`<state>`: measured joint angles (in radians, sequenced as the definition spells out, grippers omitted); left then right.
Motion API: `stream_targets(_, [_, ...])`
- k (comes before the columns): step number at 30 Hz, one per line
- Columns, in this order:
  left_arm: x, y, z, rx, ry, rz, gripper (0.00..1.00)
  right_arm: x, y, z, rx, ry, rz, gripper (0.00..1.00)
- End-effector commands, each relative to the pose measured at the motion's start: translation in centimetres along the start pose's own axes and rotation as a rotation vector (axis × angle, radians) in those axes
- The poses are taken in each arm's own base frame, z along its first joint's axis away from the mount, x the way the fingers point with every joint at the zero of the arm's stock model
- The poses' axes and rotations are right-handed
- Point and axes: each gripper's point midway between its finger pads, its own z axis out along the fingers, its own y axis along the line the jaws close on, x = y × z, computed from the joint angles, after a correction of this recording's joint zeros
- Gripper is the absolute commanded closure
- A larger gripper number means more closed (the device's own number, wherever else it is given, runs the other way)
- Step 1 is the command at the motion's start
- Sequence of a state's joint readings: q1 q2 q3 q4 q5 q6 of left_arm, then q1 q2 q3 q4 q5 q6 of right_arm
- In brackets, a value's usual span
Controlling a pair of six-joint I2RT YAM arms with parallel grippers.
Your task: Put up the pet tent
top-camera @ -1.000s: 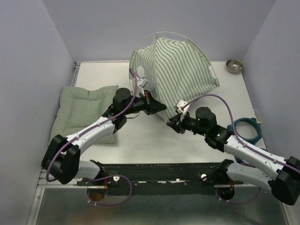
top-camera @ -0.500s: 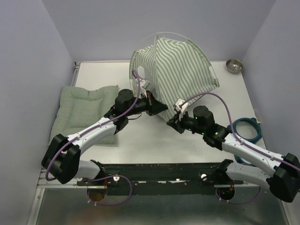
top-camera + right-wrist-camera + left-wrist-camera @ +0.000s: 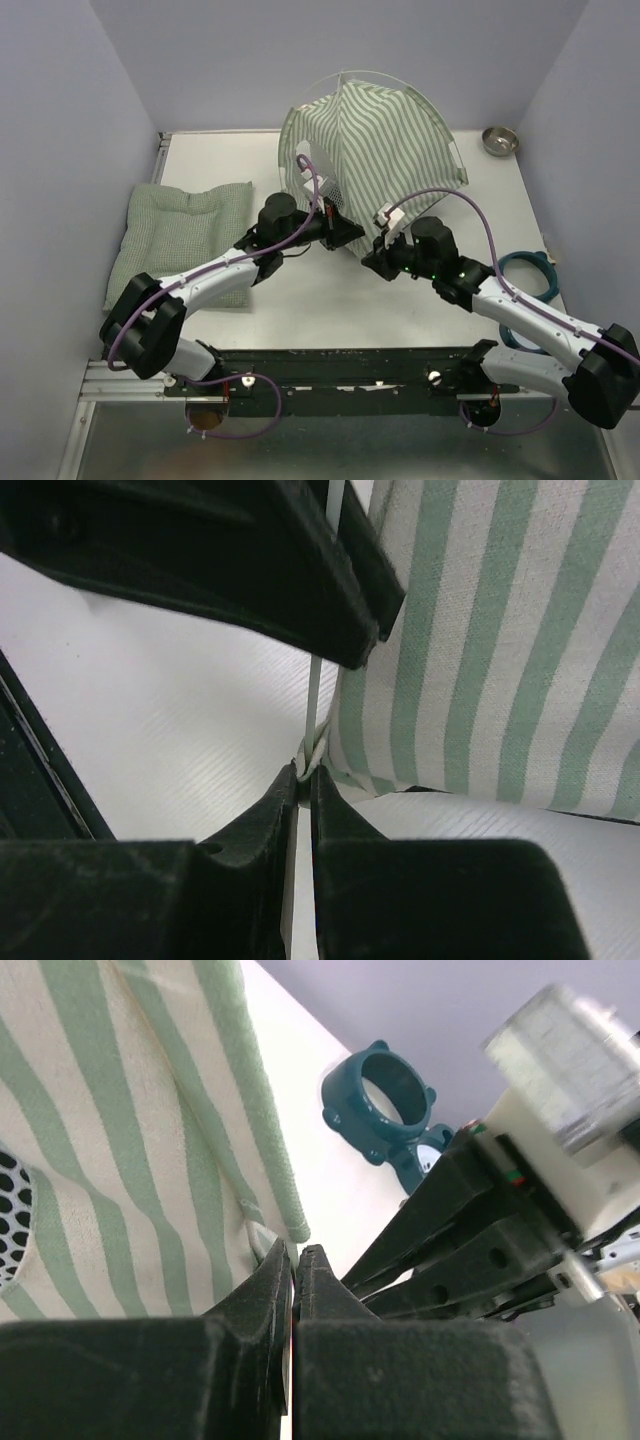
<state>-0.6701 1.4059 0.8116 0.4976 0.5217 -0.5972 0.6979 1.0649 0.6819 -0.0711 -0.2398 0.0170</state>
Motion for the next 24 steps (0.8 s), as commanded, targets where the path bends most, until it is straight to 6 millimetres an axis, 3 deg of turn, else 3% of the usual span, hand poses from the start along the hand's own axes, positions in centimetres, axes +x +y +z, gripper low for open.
stream_targets(1, [6.4, 3.9, 0.3, -0.113, 0.188, -0.028, 1.00, -9.0, 0.9, -1.2, -0.053, -0.265, -0.031, 0.85])
stream_targets(7, [7.5, 3.9, 1.1, -0.092, 0.217, -0.024, 1.00, -9.2, -0.4, -0.9, -0.022, -0.260, -0.017, 0.85])
stream_targets(12, [5.4, 3.2, 1.6, -0.087, 0.196, 0.004, 0.98, -8.8, -2.1, -1.5, 0.012, -0.240, -0.039, 0.78])
stream_targets(13, [5.1, 3.2, 1.5, -0.103, 0.206, 0.007, 0.85, -8.7, -2.5, -2.0, 0.015, -0.236, -0.032, 0.75])
stream_targets(15, [5.0, 3.0, 1.2, -0.110, 0.247, 0.024, 0.47, -8.6, -3.3, -3.1, 0.035, -0.223, -0.014, 0.63])
stream_targets(16, [4.8, 2.7, 0.8, -0.113, 0.255, 0.039, 0.35, -8.9, -3.9, -3.8, 0.056, -0.223, -0.007, 0.56])
stream_targets(17, [4.4, 2.5, 0.2, -0.117, 0.250, 0.055, 0.12, -9.2, -4.2, -4.5, 0.076, -0.230, -0.004, 0.48])
stream_targets(19, [3.1, 1.1, -1.5, -0.085, 0.218, 0.115, 0.01, -10.2, -5.0, -5.8, 0.134, -0.254, 0.014, 0.34])
stream_targets(24, [-1.3, -0.8, -6.5, -0.038, 0.156, 0.200, 0.01, -13.7, -5.8, -7.0, 0.198, -0.317, 0.076, 0.10])
